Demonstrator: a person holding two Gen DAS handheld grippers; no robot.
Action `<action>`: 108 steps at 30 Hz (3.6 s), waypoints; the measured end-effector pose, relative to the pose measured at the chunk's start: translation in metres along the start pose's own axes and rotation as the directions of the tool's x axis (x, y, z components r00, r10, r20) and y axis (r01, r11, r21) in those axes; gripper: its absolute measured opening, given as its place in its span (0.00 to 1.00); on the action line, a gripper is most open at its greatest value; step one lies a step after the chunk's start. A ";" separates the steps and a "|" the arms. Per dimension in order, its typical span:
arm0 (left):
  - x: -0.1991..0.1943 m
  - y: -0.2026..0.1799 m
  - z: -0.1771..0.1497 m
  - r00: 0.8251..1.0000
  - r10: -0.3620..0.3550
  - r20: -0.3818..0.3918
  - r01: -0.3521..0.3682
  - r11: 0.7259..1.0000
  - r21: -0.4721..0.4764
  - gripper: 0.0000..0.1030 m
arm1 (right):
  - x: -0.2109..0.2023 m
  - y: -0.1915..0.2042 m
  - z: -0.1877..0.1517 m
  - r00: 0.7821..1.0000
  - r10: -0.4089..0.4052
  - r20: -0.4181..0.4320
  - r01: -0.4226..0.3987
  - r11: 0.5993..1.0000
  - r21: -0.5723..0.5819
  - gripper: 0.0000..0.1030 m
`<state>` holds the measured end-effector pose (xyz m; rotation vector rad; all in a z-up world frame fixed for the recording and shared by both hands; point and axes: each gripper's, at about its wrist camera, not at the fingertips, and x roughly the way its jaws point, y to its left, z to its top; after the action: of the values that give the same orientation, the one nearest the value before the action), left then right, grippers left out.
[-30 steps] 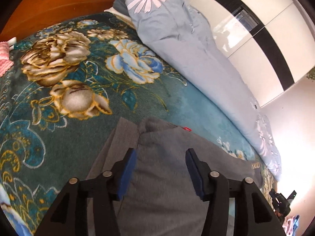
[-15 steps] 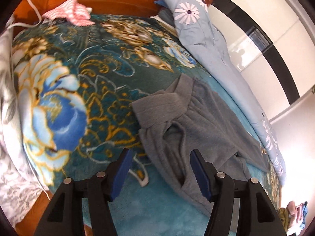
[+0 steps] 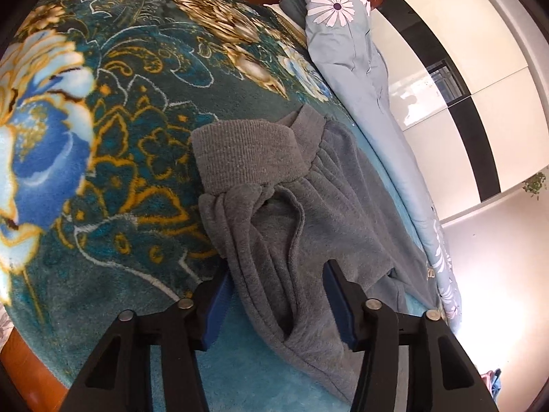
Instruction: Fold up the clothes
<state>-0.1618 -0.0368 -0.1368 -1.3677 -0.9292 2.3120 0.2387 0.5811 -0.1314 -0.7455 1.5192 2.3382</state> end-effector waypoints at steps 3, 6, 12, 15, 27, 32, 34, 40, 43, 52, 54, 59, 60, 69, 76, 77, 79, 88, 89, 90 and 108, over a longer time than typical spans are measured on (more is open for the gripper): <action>-0.003 0.003 0.003 1.000 -0.014 0.004 0.014 1.000 -0.023 0.26 | 0.009 0.002 -0.002 1.000 0.008 0.005 -0.008 1.000 0.001 0.46; -0.013 -0.003 0.013 0.996 -0.083 0.024 0.084 0.995 -0.046 0.16 | 0.014 0.004 -0.002 1.000 0.024 -0.008 -0.024 1.000 0.002 0.21; -0.032 -0.017 0.034 0.973 -0.219 0.068 0.225 0.971 -0.086 0.08 | 0.011 0.039 0.038 0.992 0.126 0.030 -0.124 0.991 -0.048 0.02; -0.041 -0.023 0.044 0.954 -0.285 0.092 0.294 0.950 -0.104 0.08 | 0.013 0.081 0.073 0.980 0.184 0.078 -0.175 0.979 -0.107 0.02; 0.024 -0.088 0.131 0.977 -0.194 0.085 0.209 0.952 -0.226 0.07 | 0.143 0.202 0.221 0.989 0.016 0.150 0.020 0.971 -0.238 0.02; 0.093 -0.104 0.163 0.997 -0.072 0.037 0.078 0.980 -0.181 0.08 | 0.249 0.215 0.265 0.975 -0.183 0.124 0.208 0.947 -0.246 0.02; 0.121 -0.107 0.174 1.000 -0.023 0.020 0.026 0.986 -0.163 0.08 | 0.285 0.212 0.272 0.964 -0.243 0.107 0.262 0.934 -0.243 0.02; 0.161 -0.096 0.184 1.000 0.014 -0.013 -0.015 0.993 -0.121 0.10 | 0.351 0.198 0.279 0.939 -0.341 0.055 0.342 0.896 -0.283 0.03; 0.160 -0.094 0.182 0.999 -0.013 -0.029 0.009 0.994 -0.109 0.18 | 0.353 0.199 0.277 0.943 -0.331 0.049 0.328 0.887 -0.326 0.04; 0.076 -0.132 0.150 0.998 -0.039 0.056 0.032 0.991 0.128 0.63 | 0.272 0.222 0.267 0.973 -0.200 0.116 0.231 0.869 -0.438 0.52; 0.051 -0.119 0.134 0.993 0.018 0.118 -0.032 0.992 0.120 0.69 | 0.251 0.209 0.251 0.980 -0.168 0.105 0.198 0.875 -0.441 0.52; 0.048 -0.053 0.106 0.996 0.063 0.068 -0.058 0.996 -0.069 0.73 | 0.228 0.151 0.210 0.984 -0.179 0.020 0.173 0.904 -0.391 0.52; 0.057 -0.044 0.103 0.998 0.041 0.037 -0.037 0.993 -0.108 0.73 | 0.229 0.139 0.207 0.985 -0.173 -0.006 0.160 0.920 -0.357 0.52; 0.114 -0.046 0.095 1.000 -0.007 0.009 0.009 0.981 -0.192 0.73 | 0.262 0.101 0.218 0.997 -0.073 -0.017 0.071 0.992 -0.108 0.53; 0.119 -0.052 0.105 0.996 -0.004 0.092 0.022 0.980 -0.196 0.64 | 0.302 0.105 0.241 0.995 -0.080 0.062 0.084 0.994 -0.065 0.53; 0.118 -0.052 0.107 0.995 0.003 0.100 0.017 0.980 -0.198 0.60 | 0.305 0.106 0.244 0.994 -0.087 0.072 0.091 0.994 -0.059 0.53; 0.118 -0.050 0.109 0.994 0.014 0.112 0.009 0.979 -0.203 0.35 | 0.309 0.110 0.248 0.990 -0.113 0.087 0.117 0.992 -0.044 0.53; 0.101 -0.061 0.136 0.991 -0.037 0.129 0.059 0.983 -0.172 0.18 | 0.289 0.136 0.250 0.982 -0.138 0.128 0.146 0.988 -0.056 0.14; 0.094 -0.063 0.142 0.990 -0.052 0.131 0.073 0.985 -0.159 0.18 | 0.278 0.142 0.246 0.986 -0.111 0.125 0.122 0.989 -0.080 0.14; 0.086 -0.065 0.147 0.988 -0.066 0.137 0.085 0.987 -0.139 0.18 | 0.267 0.149 0.243 0.989 -0.084 0.120 0.097 0.990 -0.103 0.14; 0.010 0.059 0.101 0.995 -0.076 0.067 0.084 0.989 -0.122 0.22 | 0.138 0.046 0.096 0.991 0.040 -0.130 -0.042 0.999 -0.010 0.14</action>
<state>-0.2499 -0.1130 -0.1486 -1.2867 -1.1435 2.2820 0.0750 0.6399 -0.1396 -0.8932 1.5881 2.3726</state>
